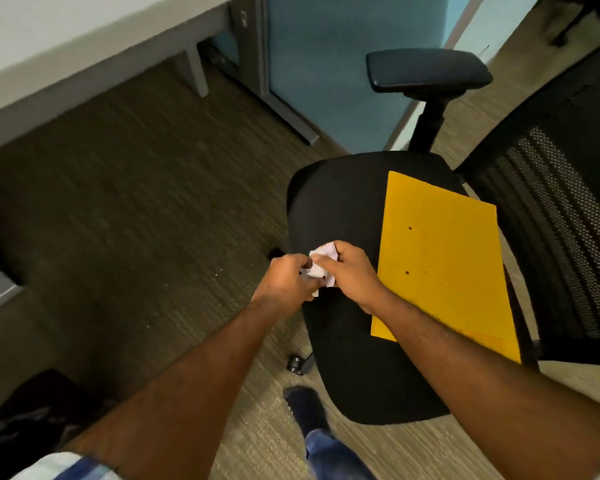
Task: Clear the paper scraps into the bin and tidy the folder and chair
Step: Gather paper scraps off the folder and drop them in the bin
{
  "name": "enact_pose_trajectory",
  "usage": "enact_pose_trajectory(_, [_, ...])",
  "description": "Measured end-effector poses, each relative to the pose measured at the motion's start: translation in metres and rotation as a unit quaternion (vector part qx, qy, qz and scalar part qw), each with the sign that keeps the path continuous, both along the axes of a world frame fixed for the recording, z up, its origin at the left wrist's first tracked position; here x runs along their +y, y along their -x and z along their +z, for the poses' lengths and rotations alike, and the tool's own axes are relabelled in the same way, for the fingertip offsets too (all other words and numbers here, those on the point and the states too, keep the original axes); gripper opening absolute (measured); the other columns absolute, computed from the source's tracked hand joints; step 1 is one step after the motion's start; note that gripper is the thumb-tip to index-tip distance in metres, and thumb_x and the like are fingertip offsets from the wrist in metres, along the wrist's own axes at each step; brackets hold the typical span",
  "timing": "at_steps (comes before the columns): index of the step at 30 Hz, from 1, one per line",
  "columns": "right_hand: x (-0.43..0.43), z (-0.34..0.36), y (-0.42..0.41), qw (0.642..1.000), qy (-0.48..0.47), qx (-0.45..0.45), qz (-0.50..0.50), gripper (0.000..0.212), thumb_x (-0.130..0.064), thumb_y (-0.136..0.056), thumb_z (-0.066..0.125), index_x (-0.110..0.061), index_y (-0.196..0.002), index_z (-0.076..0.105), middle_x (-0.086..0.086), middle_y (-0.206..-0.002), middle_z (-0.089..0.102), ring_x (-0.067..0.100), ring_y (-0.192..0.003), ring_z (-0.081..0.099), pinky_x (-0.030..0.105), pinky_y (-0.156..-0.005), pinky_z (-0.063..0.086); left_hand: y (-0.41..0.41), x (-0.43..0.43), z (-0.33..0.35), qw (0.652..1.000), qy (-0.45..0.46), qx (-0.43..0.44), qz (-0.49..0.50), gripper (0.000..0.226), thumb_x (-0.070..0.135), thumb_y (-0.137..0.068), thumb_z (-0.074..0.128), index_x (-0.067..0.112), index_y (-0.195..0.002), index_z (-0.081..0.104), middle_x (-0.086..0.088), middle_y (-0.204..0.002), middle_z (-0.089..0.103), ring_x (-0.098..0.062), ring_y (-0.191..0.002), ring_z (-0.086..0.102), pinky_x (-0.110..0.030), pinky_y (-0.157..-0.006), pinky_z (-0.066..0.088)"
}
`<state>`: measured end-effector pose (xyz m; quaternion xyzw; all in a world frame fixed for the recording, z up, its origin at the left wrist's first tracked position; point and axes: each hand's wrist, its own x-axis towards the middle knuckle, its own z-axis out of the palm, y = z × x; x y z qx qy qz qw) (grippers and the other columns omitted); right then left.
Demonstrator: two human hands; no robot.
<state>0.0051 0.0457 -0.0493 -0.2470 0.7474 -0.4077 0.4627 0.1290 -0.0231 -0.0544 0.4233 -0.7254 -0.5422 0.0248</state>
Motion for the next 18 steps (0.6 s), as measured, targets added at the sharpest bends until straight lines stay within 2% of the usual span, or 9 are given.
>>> enact_pose_trajectory(1, [-0.007, 0.0, -0.013, 1.0, 0.0, -0.008, -0.002, 0.016, -0.023, -0.09, 0.064, -0.015, -0.103, 0.068, 0.003, -0.096, 0.073, 0.018, -0.089, 0.071, 0.033, -0.069, 0.059, -0.015, -0.002, 0.002, 1.0, 0.007, -0.005, 0.008, 0.011, 0.016, -0.088, 0.07, 0.012, -0.096, 0.064, 0.003, -0.082, 0.064, -0.004, -0.066, 0.063, -0.01, -0.051, 0.05])
enact_pose_trajectory(3, [-0.02, -0.003, -0.04, 0.999, -0.006, -0.038, -0.012, 0.016, -0.021, -0.089, 0.064, -0.014, -0.102, 0.069, 0.007, -0.097, 0.074, 0.024, -0.092, 0.071, 0.043, -0.077, 0.057, -0.047, -0.008, 0.002, 0.999, 0.014, -0.008, 0.029, 0.013, 0.02, -0.086, 0.07, 0.013, -0.097, 0.068, 0.002, -0.082, 0.068, -0.004, -0.068, 0.065, -0.01, -0.05, 0.049])
enact_pose_trajectory(5, [-0.032, -0.009, -0.069, 0.996, -0.016, -0.083, -0.019, 0.015, -0.019, -0.089, 0.063, -0.012, -0.102, 0.069, 0.012, -0.1, 0.073, 0.028, -0.095, 0.07, 0.047, -0.082, 0.056, -0.082, -0.014, -0.001, 0.998, 0.02, -0.012, 0.059, 0.012, 0.023, -0.083, 0.071, 0.015, -0.091, 0.07, 0.001, -0.08, 0.072, -0.006, -0.07, 0.068, -0.02, -0.058, 0.054])
enact_pose_trajectory(7, [-0.044, -0.014, -0.102, 0.994, -0.019, -0.109, -0.018, 0.014, -0.018, -0.088, 0.063, -0.012, -0.1, 0.069, 0.014, -0.101, 0.073, 0.028, -0.095, 0.07, 0.047, -0.083, 0.055, -0.116, -0.018, -0.005, 0.995, 0.021, -0.015, 0.095, 0.007, 0.021, -0.081, 0.073, 0.017, -0.083, 0.068, 0.004, -0.073, 0.07, -0.006, -0.066, 0.068, -0.023, -0.06, 0.054])
enact_pose_trajectory(8, [-0.05, -0.017, -0.119, 0.993, -0.02, -0.114, -0.019, 0.014, -0.017, -0.087, 0.063, -0.012, -0.099, 0.069, 0.013, -0.1, 0.073, 0.028, -0.093, 0.07, 0.045, -0.082, 0.055, -0.134, -0.019, -0.007, 0.993, 0.013, -0.009, 0.118, 0.008, 0.02, -0.081, 0.075, 0.017, -0.082, 0.068, 0.004, -0.071, 0.07, -0.007, -0.064, 0.069, -0.024, -0.06, 0.055])
enact_pose_trajectory(12, [-0.067, -0.024, -0.187, 0.984, -0.016, -0.174, -0.025, 0.01, -0.008, -0.09, 0.055, -0.006, -0.095, 0.064, 0.012, -0.086, 0.068, 0.022, -0.076, 0.065, 0.026, -0.06, 0.052, -0.202, -0.015, -0.014, 0.977, -0.017, 0.025, 0.211, 0.011, 0.016, -0.081, 0.077, 0.009, -0.087, 0.071, -0.002, -0.074, 0.074, -0.01, -0.065, 0.072, -0.021, -0.059, 0.058])
enact_pose_trajectory(15, [-0.074, -0.032, -0.237, 0.975, -0.02, -0.223, -0.008, 0.014, -0.006, -0.092, 0.052, -0.001, -0.103, 0.059, 0.015, -0.088, 0.064, 0.024, -0.076, 0.066, 0.029, -0.061, 0.055, -0.254, -0.007, -0.025, 0.957, -0.044, 0.044, 0.285, 0.013, 0.016, -0.081, 0.078, 0.01, -0.091, 0.073, -0.004, -0.081, 0.075, -0.012, -0.072, 0.074, -0.025, -0.062, 0.061])
enact_pose_trajectory(18, [-0.075, -0.038, -0.291, 0.968, -0.045, -0.247, 0.032, 0.011, -0.006, -0.093, 0.049, -0.002, -0.101, 0.056, 0.016, -0.085, 0.064, 0.024, -0.07, 0.07, 0.032, -0.061, 0.058, -0.309, 0.004, -0.037, 0.924, -0.078, 0.057, 0.37, 0.013, 0.008, -0.082, 0.075, 0.007, -0.094, 0.071, -0.011, -0.088, 0.075, -0.016, -0.077, 0.074, -0.027, -0.064, 0.061])
